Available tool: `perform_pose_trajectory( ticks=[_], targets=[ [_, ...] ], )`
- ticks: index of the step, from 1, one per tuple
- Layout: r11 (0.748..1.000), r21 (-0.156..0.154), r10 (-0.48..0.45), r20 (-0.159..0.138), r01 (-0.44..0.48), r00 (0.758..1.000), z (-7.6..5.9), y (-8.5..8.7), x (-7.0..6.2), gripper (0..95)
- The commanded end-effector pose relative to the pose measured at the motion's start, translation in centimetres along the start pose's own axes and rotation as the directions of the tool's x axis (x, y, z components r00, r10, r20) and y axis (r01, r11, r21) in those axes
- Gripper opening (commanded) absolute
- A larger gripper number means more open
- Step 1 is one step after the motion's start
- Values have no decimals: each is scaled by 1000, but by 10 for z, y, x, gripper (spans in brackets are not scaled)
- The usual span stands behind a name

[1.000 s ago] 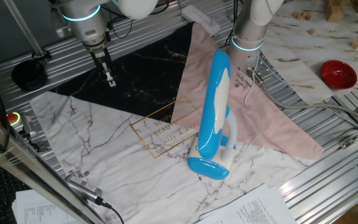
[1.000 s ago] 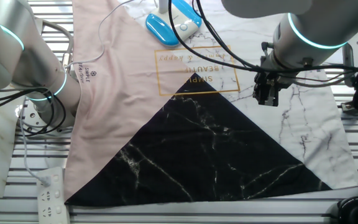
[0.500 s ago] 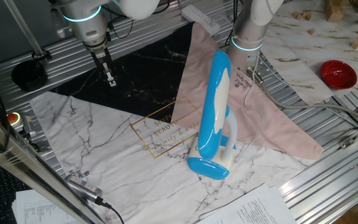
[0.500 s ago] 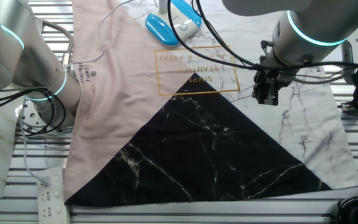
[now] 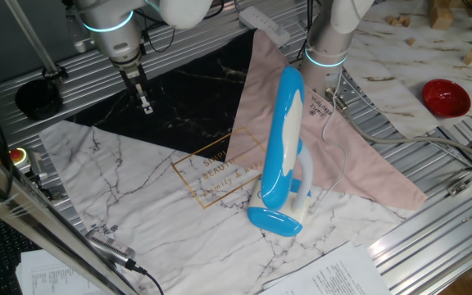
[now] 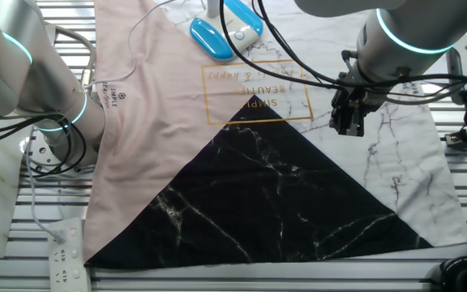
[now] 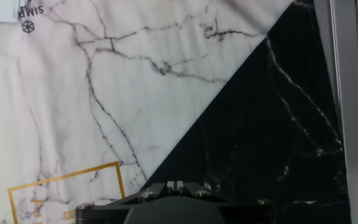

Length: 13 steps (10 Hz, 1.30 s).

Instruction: Turn on the desk lamp by pressing the button

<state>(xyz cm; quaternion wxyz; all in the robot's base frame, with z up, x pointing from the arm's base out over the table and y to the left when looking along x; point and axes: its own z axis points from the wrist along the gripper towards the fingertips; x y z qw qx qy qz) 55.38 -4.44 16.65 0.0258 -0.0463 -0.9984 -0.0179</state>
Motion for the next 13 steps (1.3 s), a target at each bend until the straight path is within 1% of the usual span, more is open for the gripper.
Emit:
perform_pose_trajectory(
  ticks=[1,3,6,8,9,10,11,12,13],
  targets=[
    [1000,-1,-11,6,11,1000,0,0,0,0],
    [1000,-3,-20,16,20,1000,0,0,0,0],
    [1000,-3,-24,17,24,1000,0,0,0,0],
    [1000,-3,-22,11,22,1000,0,0,0,0],
    [1000,-8,-16,11,16,1000,0,0,0,0],
    [1000,-8,5,19,-4,1000,0,3,0,0],
    [1000,-7,30,19,-30,999,1,10,1,0],
    [998,-11,55,18,-55,998,4,24,2,0],
    [998,-14,67,20,-66,998,6,33,2,0]
  ],
)
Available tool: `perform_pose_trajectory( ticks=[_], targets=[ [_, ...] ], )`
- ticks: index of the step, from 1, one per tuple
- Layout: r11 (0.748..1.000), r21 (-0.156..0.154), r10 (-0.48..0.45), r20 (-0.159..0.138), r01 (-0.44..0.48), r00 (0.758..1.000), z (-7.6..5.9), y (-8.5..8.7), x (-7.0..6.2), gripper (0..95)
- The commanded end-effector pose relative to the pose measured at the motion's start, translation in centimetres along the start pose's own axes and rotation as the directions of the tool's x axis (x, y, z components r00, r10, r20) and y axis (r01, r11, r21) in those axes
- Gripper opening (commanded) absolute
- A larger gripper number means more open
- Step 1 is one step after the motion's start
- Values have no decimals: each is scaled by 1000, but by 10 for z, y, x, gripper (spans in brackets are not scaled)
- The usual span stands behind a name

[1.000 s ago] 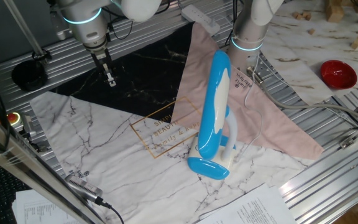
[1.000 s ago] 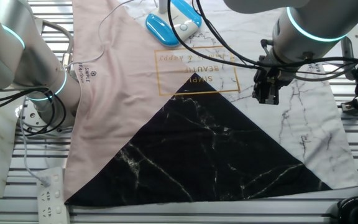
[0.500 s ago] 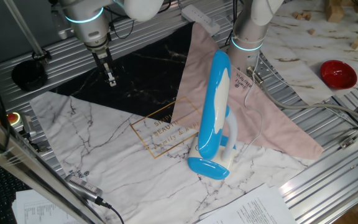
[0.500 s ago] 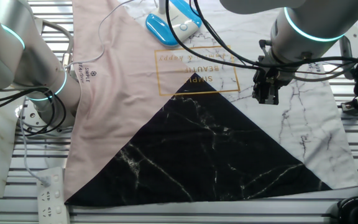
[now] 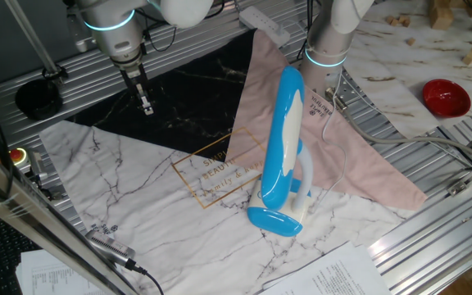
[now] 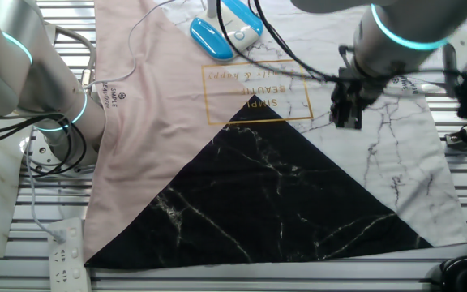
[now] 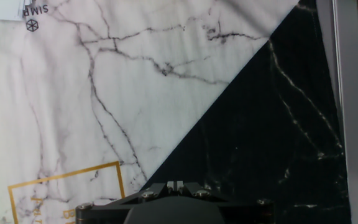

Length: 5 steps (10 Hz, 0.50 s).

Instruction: Turn on the desk lamp by pressing the button

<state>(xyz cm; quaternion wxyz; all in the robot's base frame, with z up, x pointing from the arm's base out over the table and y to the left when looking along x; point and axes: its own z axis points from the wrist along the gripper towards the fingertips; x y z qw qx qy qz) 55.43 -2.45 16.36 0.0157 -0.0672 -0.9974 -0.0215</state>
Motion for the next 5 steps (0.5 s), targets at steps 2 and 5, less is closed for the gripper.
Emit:
perform_pose_trajectory(
  ticks=[2,5],
  targets=[
    [1000,-3,29,0,-29,1000,4,29,5,0],
    [1000,-7,30,-3,-30,1000,1,51,15,0]
  ],
)
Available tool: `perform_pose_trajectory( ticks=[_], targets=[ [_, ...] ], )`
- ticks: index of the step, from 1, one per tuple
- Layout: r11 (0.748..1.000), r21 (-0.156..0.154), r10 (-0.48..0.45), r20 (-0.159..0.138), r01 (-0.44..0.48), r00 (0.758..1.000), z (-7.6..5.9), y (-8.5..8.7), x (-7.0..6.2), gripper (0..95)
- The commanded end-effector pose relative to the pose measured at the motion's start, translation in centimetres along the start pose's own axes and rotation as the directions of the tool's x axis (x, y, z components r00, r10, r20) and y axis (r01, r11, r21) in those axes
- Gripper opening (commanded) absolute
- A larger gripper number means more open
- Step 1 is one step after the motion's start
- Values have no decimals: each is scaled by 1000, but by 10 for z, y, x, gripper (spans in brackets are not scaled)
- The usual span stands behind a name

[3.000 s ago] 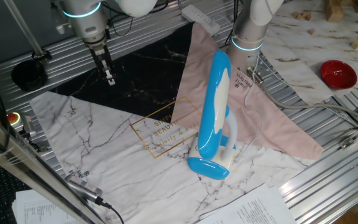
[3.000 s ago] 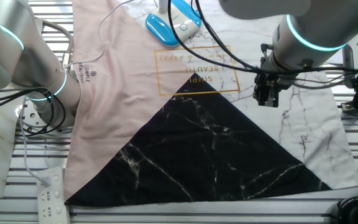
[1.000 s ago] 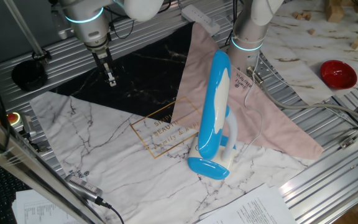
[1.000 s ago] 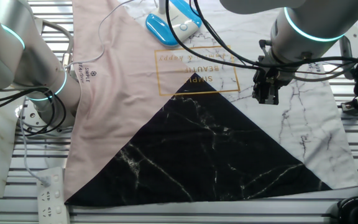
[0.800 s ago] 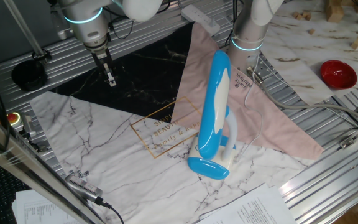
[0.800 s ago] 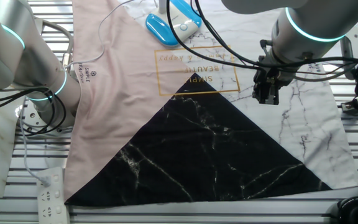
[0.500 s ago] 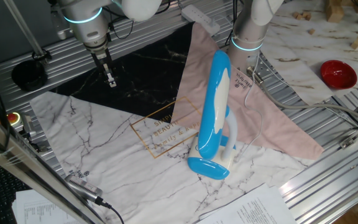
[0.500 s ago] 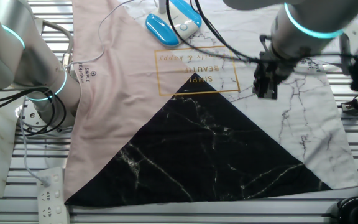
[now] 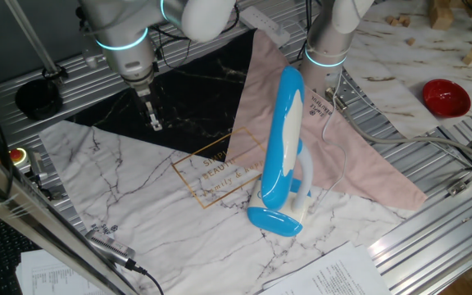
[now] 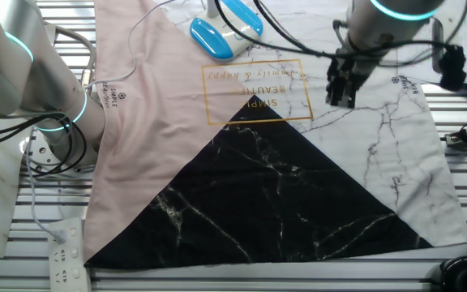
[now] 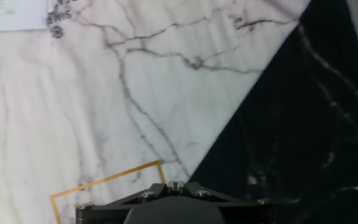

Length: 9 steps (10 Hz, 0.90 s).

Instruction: Turn on the desk lamp by pressing the button

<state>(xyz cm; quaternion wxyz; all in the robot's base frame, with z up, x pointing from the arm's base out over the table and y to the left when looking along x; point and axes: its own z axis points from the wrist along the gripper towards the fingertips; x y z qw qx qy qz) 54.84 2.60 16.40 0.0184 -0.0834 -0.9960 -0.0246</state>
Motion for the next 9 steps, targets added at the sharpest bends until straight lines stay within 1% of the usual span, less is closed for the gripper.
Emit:
perform_pose_trajectory(
  ticks=[1,5,7,8,9],
  targets=[
    [1000,-4,-11,-1,11,1000,-2,2,2,0],
    [1000,-2,-12,-2,12,1000,-2,3,2,0],
    [1000,-2,-1,6,1,1000,-2,3,2,0],
    [1000,-3,4,16,-4,1000,-2,3,2,0],
    [1000,-2,2,13,-2,1000,-2,2,2,0]
  ],
)
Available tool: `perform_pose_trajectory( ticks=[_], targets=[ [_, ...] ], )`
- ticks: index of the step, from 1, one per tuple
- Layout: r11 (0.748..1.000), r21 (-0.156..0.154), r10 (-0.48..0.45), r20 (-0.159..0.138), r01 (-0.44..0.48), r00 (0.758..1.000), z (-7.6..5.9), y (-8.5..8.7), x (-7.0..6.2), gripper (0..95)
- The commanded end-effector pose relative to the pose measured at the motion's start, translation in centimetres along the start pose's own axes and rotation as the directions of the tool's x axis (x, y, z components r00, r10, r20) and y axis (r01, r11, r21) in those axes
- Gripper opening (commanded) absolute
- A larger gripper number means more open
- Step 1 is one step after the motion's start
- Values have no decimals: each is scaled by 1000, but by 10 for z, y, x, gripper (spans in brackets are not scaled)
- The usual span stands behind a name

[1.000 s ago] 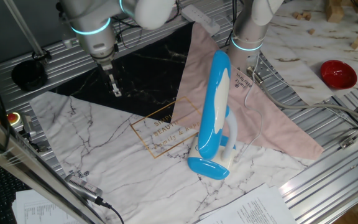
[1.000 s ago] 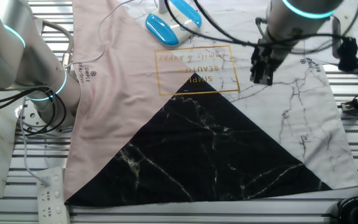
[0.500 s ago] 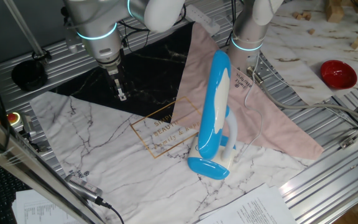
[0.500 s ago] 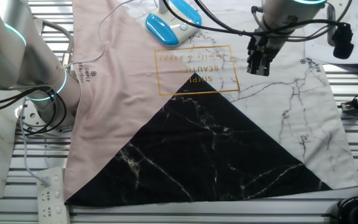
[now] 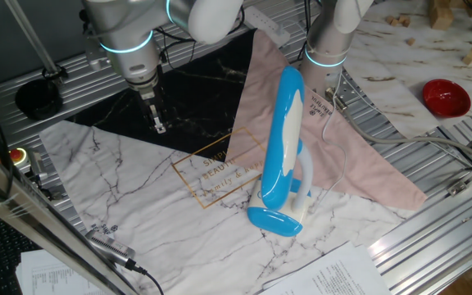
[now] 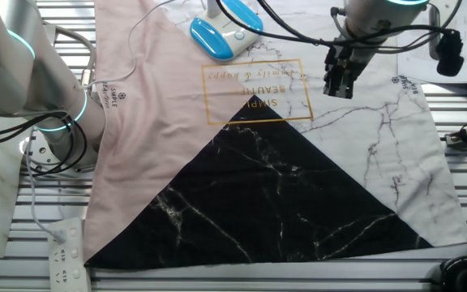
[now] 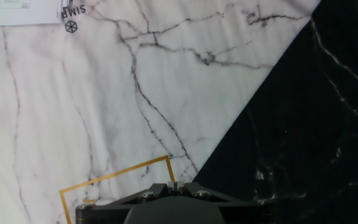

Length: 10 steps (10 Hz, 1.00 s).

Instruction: Turn on the desk lamp by pressing the button

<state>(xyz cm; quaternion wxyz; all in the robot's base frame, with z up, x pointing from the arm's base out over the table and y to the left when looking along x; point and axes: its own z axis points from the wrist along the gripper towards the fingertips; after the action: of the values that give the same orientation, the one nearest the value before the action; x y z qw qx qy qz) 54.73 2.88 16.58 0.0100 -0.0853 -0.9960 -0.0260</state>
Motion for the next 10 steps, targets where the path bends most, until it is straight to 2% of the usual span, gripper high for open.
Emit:
perform_pose_trajectory(
  ticks=[1,7,8,10],
  targets=[
    [1000,7,-5,-14,5,1000,0,0,0,0],
    [1000,5,-4,-21,5,1000,0,0,0,0],
    [1000,1,7,-31,-7,999,0,-1,0,0],
    [999,0,41,-33,-41,999,0,-1,0,0]
  ],
)
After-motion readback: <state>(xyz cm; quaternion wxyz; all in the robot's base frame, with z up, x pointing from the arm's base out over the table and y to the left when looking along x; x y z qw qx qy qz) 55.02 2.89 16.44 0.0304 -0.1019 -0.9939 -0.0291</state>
